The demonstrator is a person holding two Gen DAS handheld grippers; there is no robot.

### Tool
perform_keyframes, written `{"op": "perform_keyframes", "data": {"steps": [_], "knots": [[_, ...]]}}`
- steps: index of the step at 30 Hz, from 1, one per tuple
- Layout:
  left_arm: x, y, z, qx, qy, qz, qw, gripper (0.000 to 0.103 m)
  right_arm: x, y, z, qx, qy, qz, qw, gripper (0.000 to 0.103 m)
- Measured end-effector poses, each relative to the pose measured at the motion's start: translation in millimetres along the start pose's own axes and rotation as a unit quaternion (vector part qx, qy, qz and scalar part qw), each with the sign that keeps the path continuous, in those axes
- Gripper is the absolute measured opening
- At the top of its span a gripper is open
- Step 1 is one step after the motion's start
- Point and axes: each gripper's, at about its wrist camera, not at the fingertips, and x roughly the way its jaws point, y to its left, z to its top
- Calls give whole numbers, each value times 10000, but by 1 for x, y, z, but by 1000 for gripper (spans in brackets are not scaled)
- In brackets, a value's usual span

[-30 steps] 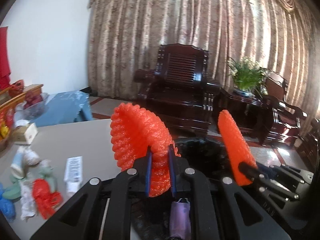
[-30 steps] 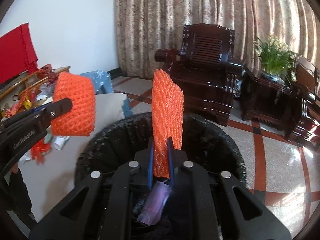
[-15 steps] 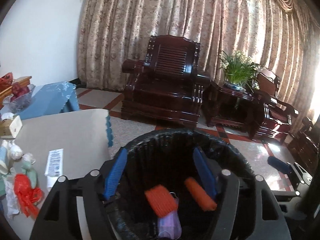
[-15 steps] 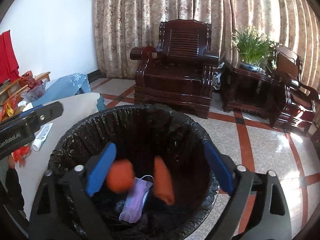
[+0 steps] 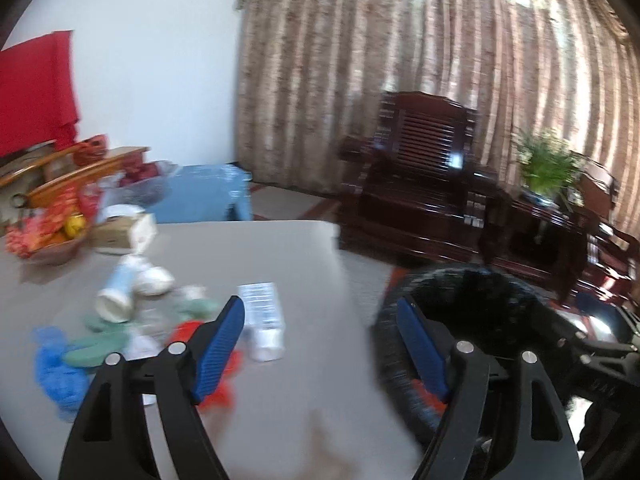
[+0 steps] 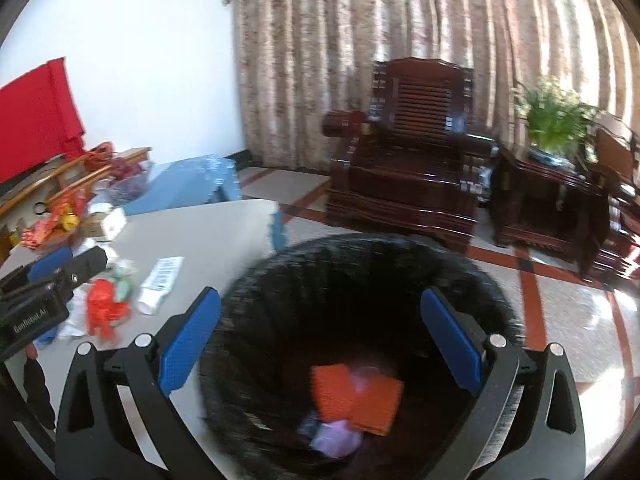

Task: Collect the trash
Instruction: 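Move both tools back to the table and grasp the red plastic bag with the right tool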

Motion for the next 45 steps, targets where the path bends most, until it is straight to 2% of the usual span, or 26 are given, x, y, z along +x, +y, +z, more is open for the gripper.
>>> {"op": "perform_keyframes", "data": {"steps": [6, 12, 22, 29, 35, 40, 42, 44, 45], "knots": [[-22, 62, -16, -101, -23, 720, 9973, 78, 9, 59, 2, -278, 80, 478, 9984, 98], [-35, 116, -33, -248, 14, 1421, 9895, 78, 22, 111, -4, -526, 96, 786, 9955, 98], [-33, 184, -56, -628, 195, 2036, 9768, 78, 50, 188, -17, -891, 244, 1229, 9881, 98], [-20, 216, -67, -917, 420, 2174, 9709, 78, 77, 214, -22, -1030, 418, 1363, 9844, 97], [-15, 227, -71, -1060, 453, 2227, 9680, 78, 104, 235, -25, -1150, 624, 1339, 9823, 97], [-9, 230, -75, -1125, 515, 2238, 9667, 78, 123, 244, -24, -1198, 827, 1366, 9799, 88], [-7, 231, -76, -1134, 537, 2235, 9666, 78, 129, 247, -23, -1187, 925, 1464, 9777, 80], [-5, 233, -76, -1163, 558, 2217, 9665, 78, 132, 249, -25, -1232, 992, 1507, 9759, 77], [-4, 234, -77, -1180, 567, 2213, 9664, 78, 132, 250, -26, -1247, 1029, 1566, 9743, 72]]}}
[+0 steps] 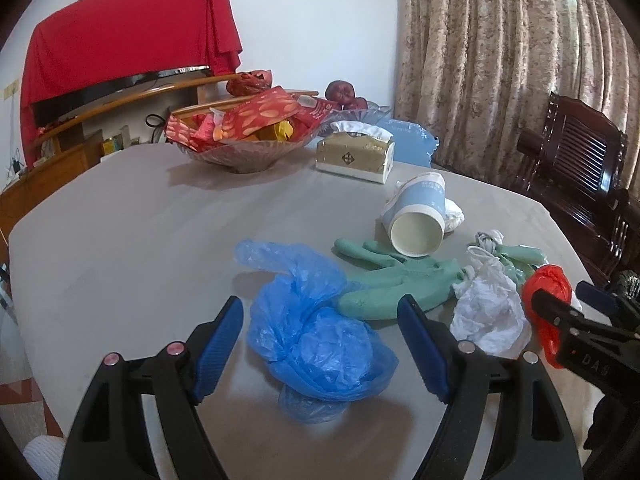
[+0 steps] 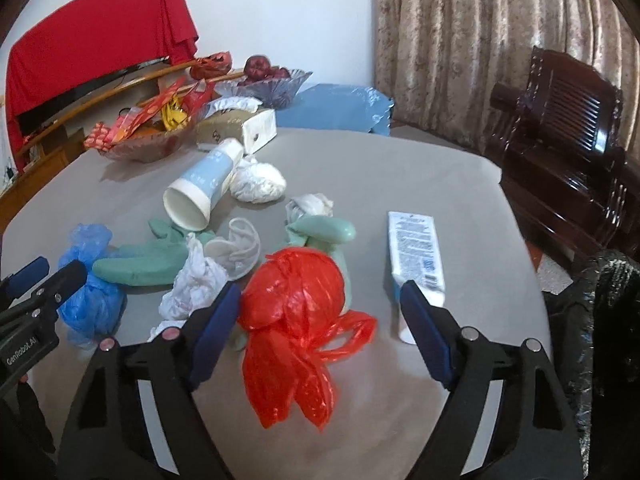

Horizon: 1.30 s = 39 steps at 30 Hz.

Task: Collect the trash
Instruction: 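Move both tools back to the table and grasp the red plastic bag with the right tool, then grasp the blue plastic bag with the left tool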

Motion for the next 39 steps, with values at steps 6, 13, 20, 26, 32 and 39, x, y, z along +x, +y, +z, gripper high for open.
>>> {"op": "perform_keyframes", "data": {"steps": [6, 13, 20, 26, 32, 39], "knots": [[11, 0, 1, -86, 139, -6, 9999, 78, 3, 6, -3, -153, 206, 352, 9990, 37], [25, 0, 3, -118, 389, -8, 9992, 78, -24, -3, -7, -43, -22, 395, 9992, 37], [36, -6, 0, -72, 708, -145, 9974, 60, -44, -18, -15, 7, -56, 315, 9995, 37], [30, -9, -1, -44, 567, -144, 9983, 40, -49, -22, -19, 31, -42, 276, 9996, 37], [7, 0, 1, -250, 397, -36, 9989, 29, -64, -18, -16, -77, -198, 303, 9993, 37], [-29, 11, 11, -239, 35, -2, 9997, 27, -82, -19, -13, 18, -333, 387, 9987, 37]]}}
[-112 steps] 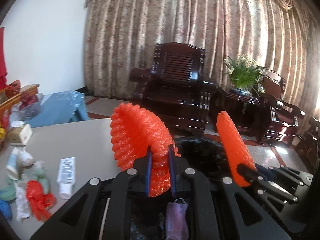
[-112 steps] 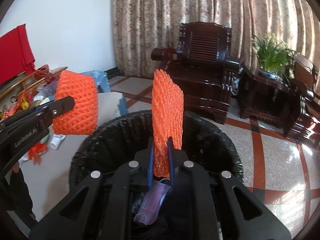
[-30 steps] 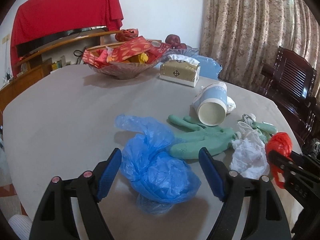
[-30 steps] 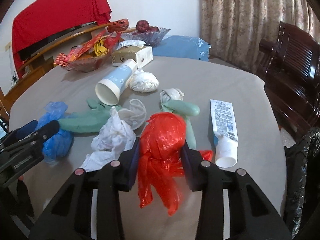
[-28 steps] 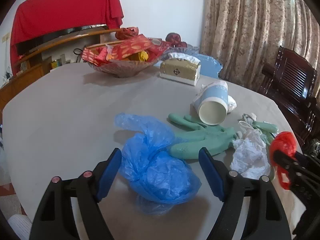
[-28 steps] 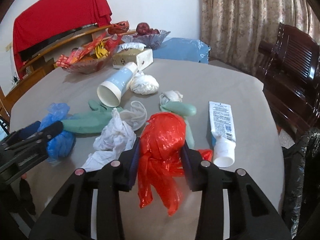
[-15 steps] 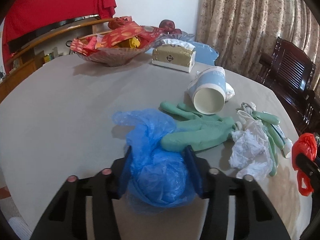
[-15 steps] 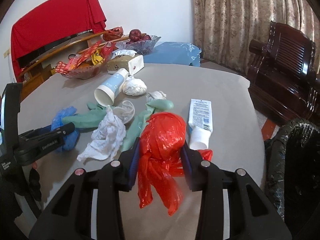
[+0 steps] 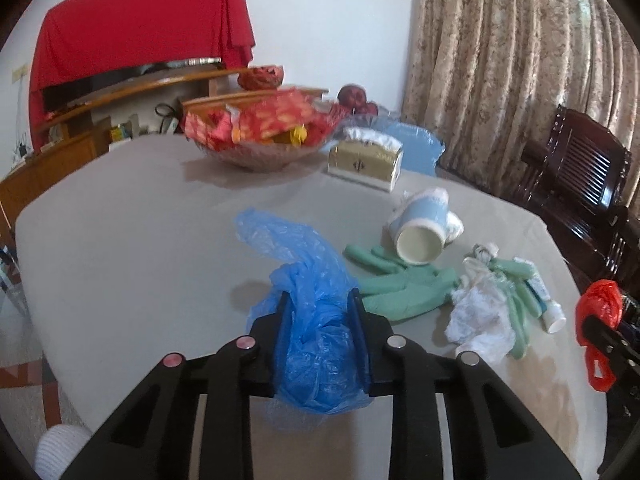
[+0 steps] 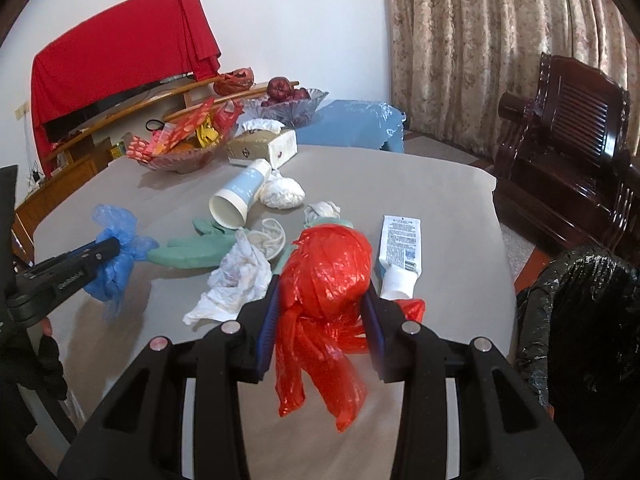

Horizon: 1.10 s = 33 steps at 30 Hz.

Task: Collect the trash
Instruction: 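Grasp the blue plastic bag with the left tool, then carry blue and red bags over the bin and open both tools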

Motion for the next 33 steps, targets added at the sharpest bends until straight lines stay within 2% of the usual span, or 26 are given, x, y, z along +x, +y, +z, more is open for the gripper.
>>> {"op": "perform_keyframes", "data": {"steps": [9, 22, 29, 33], "knots": [[-39, -16, 17, 123, -363, -324, 9987, 27, -36, -2, 12, 23, -308, 7, 9995, 37], [-78, -66, 27, 366, -658, -940, 9927, 27, -90, -18, 25, 27, -715, -134, 9973, 37], [-92, -92, 29, 521, -757, -1203, 9885, 24, -108, -29, 26, 77, -827, -216, 9963, 37], [-98, -103, 28, 581, -780, -1350, 9861, 19, -115, -33, 25, 106, -885, -260, 9957, 37]]}}
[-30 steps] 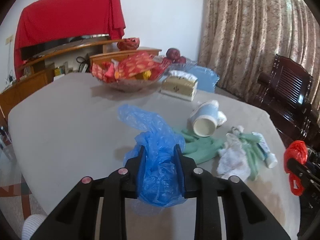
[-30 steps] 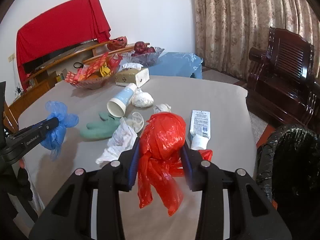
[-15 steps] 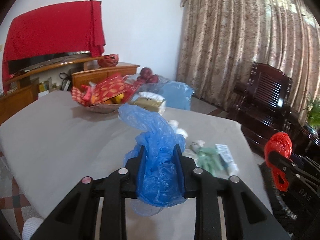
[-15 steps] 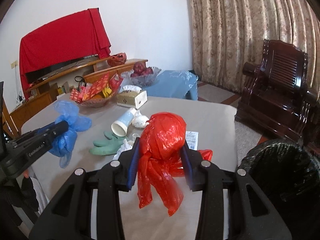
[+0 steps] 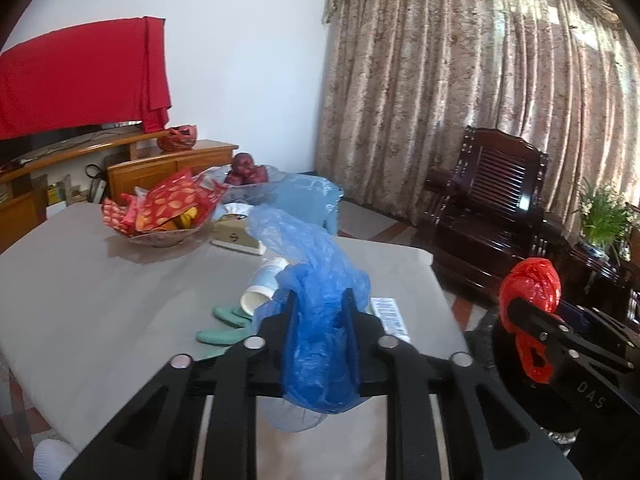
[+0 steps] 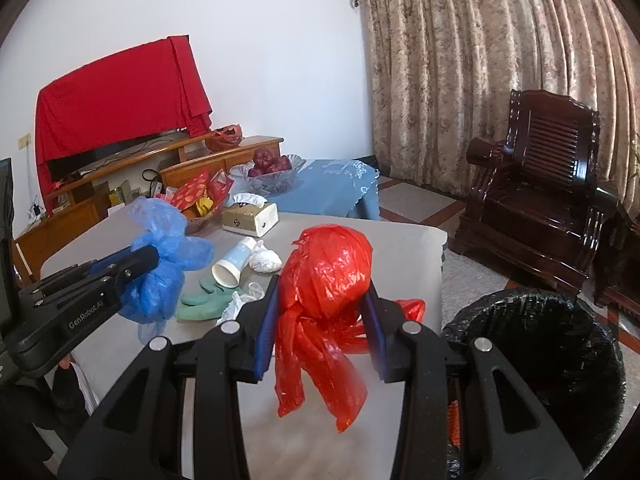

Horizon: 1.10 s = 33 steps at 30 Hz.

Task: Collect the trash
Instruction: 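Carry blue and red bags over the bin and open both tools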

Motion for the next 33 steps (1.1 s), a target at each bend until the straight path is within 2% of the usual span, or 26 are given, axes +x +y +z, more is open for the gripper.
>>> {"op": "perform_keyframes", "data": {"steps": [4, 5, 6, 12, 19, 24, 33], "knots": [[-1, -12, 2, 87, -35, -154, 9998, 17, -5, -6, 1, 35, -50, -69, 10000, 37], [-1, -14, 2, 95, -34, -195, 9998, 14, -6, -8, 1, 53, -61, -89, 9999, 37], [0, -18, 2, 119, -24, -247, 9996, 6, -8, -10, 1, 67, -71, -109, 9999, 37], [7, -40, -1, 251, 46, -467, 9986, 5, -12, -24, -4, 125, -71, -245, 9996, 37], [24, -47, -20, 232, 394, -531, 9975, 3, -12, -40, -21, 305, 81, -449, 9985, 37], [22, -60, -19, 339, 343, -632, 9968, 2, -20, -53, -23, 357, 26, -615, 9975, 37], [28, -115, -8, 572, 236, -1215, 9907, 2, -43, -108, -27, 568, -78, -1211, 9910, 37]]}}
